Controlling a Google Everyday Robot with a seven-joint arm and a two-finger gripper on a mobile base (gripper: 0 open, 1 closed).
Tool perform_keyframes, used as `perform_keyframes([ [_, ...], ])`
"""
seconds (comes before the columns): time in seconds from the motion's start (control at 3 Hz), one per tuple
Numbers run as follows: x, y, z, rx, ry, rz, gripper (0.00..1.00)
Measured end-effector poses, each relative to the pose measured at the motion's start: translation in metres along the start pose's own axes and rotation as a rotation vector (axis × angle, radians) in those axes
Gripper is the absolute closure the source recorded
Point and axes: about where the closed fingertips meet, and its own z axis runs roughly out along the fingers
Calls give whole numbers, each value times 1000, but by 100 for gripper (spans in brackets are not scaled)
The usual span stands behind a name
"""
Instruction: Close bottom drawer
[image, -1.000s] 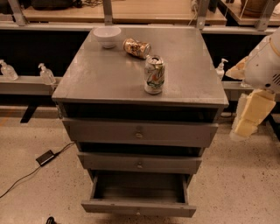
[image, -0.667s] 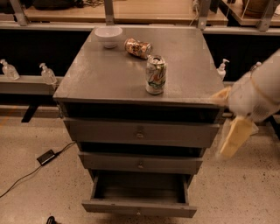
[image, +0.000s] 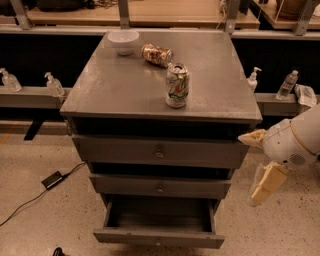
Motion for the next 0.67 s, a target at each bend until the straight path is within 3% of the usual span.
perform_keyframes([
  [0.33, 9, 10, 28, -77, -37, 34, 0],
  [0.67, 35, 39, 102, -235, -194, 115, 0],
])
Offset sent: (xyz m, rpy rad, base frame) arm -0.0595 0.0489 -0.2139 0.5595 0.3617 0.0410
